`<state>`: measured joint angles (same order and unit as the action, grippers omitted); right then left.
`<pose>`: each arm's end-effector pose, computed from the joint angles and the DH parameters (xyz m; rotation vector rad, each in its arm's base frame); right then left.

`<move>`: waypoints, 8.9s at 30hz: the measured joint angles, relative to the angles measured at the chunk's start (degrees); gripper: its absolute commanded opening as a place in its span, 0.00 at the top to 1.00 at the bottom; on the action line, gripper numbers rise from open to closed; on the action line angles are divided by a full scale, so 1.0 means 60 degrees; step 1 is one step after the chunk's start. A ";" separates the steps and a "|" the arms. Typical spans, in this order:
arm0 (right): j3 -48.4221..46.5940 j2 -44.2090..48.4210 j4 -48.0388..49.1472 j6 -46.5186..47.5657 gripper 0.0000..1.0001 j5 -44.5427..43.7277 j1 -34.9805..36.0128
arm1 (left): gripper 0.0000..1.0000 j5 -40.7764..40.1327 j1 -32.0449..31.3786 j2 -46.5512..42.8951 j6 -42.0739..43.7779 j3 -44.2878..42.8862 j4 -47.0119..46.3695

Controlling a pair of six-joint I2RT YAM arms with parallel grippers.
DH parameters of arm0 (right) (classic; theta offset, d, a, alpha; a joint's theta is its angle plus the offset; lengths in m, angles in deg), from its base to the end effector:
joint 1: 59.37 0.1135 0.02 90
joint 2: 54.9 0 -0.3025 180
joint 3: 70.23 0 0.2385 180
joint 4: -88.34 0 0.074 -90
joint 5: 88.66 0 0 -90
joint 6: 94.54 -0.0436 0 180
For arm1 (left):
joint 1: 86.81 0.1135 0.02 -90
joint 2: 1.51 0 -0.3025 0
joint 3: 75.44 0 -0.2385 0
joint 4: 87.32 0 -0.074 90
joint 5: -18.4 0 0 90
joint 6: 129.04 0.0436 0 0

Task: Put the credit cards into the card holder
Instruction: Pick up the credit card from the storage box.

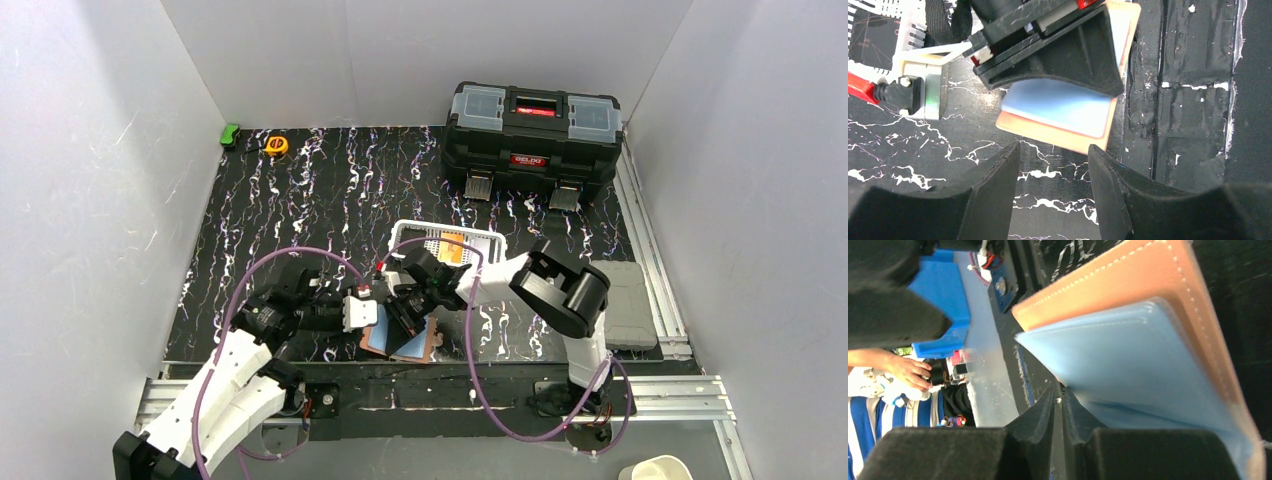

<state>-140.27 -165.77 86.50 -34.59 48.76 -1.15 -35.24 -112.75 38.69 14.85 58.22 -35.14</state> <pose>0.1751 0.3436 0.1701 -1.1277 2.4207 1.6268 0.0803 -0.0678 0.2557 1.6453 1.5094 -0.4896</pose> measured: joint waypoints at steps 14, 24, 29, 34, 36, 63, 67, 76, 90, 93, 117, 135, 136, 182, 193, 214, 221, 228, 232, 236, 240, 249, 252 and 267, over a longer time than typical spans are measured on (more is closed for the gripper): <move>-0.1377 -0.1647 -0.0619 -0.0248 0.99 0.0597 -0.0313 | 0.53 0.0004 0.0004 -0.0488 0.0597 0.0000 0.0903; -0.2116 -0.1818 -0.2393 0.0178 0.91 0.0415 -0.0328 | 0.55 0.0069 0.0044 -0.0488 0.0765 -0.0331 0.1388; -0.1949 -0.1326 -0.2994 0.0630 0.82 -0.0138 -0.0324 | 0.53 0.0229 0.0047 -0.0248 0.0481 -0.0652 0.1286; -0.1880 -0.0696 -0.3785 0.1217 0.77 -0.1020 -0.0324 | 0.47 0.0342 0.0047 0.0127 -0.0025 -0.1188 0.1137; -0.1953 -0.0477 -0.4204 0.1497 0.75 -0.1392 -0.0328 | 0.42 0.0361 0.0047 0.0248 -0.0240 -0.1417 0.1020; -0.6124 0.1129 -0.8699 0.3242 0.49 -0.5213 -0.0590 | 0.09 0.0026 0.0113 0.1049 -0.1891 -0.2714 0.0073; -0.6204 0.2135 -0.9100 0.2991 0.02 -0.7741 -0.1107 | 0.02 -0.0189 0.0386 0.1468 -0.2375 -0.3235 -0.0364; -0.4393 0.4273 -0.7497 0.1785 0.02 -0.7883 -0.3340 | 0.02 -0.0714 0.0914 0.3752 -0.3679 -0.4991 -0.1548; -0.3228 0.1657 -0.4375 -0.1137 0.31 -0.4590 -0.4747 | 0.02 -0.1177 0.0933 0.8779 -0.2477 -0.6339 -0.3679; -0.3228 0.1264 -0.3821 -0.1650 0.32 -0.4364 -0.4743 | 0.02 -0.1151 0.0933 0.9355 -0.2000 -0.6339 -0.4135; -0.1257 0.2342 -0.3632 -0.1770 0.30 -0.5224 -0.5457 | 0.04 0.0583 -0.0029 1.1876 -0.0310 -0.7894 -0.5333; -0.0973 0.1789 -0.3085 -0.1749 0.34 -0.5034 -0.5457 | 0.04 0.0882 -0.0492 1.2156 0.0780 -0.7894 -0.5366; -0.0943 0.1716 -0.3075 -0.1752 0.34 -0.5031 -0.5457 | 0.04 0.0885 -0.0506 1.2160 0.0783 -0.7894 -0.5380; -0.0852 0.1024 -0.2452 -0.1789 0.42 -0.4688 -0.5457 | 0.05 0.1129 -0.0714 1.2783 0.1027 -0.8218 -0.5187; -0.0780 0.1024 -0.2160 -0.1960 0.42 -0.4586 -0.5461 | 0.05 0.1162 -0.0790 1.2954 0.1158 -0.8306 -0.5235; -0.0525 0.1020 -0.1814 -0.2153 0.43 -0.4590 -0.5515 | 0.05 0.1049 -0.0590 1.3016 0.0754 -0.8663 -0.4736; -0.0525 0.1020 -0.1814 -0.2171 0.43 -0.4586 -0.5515 | 0.05 0.1035 -0.0623 1.3016 0.1027 -0.8659 -0.4830; -0.0521 0.1020 -0.1807 -0.2251 0.43 -0.4499 -0.5541 | 0.05 0.1053 -0.0747 1.3016 0.1519 -0.8455 -0.5045; -0.0521 0.1016 -0.1756 -0.2335 0.43 -0.4364 -0.5581 | 0.05 0.1155 -0.0754 1.3012 0.1851 -0.8346 -0.5195; -0.0466 0.0998 -0.1650 -0.2419 0.43 -0.4324 -0.5599 | 0.05 0.1209 -0.0754 1.3012 0.1927 -0.8291 -0.5319; -0.0452 0.0958 -0.1592 -0.2492 0.43 -0.4248 -0.5635 | 0.05 0.1282 -0.0783 1.3012 0.1792 -0.8262 -0.5453; -0.0200 0.0954 -0.1213 -0.2728 0.43 -0.4113 -0.5690 | 0.05 0.1282 -0.1089 1.3019 0.1104 -0.8215 -0.5708; -0.0164 0.0951 -0.1093 -0.2754 0.43 -0.4054 -0.5690 | 0.04 0.1206 -0.1104 1.3056 0.0772 -0.8397 -0.5446; -0.0146 0.0907 -0.0874 -0.2896 0.44 -0.3978 -0.5690 | 0.05 0.1060 -0.0346 1.3060 0.1581 -0.8029 -0.4856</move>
<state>-141.14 -160.33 81.25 -51.96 24.89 -35.29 -28.88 -114.82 117.05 24.33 10.04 -64.28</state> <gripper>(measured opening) 0.567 0.956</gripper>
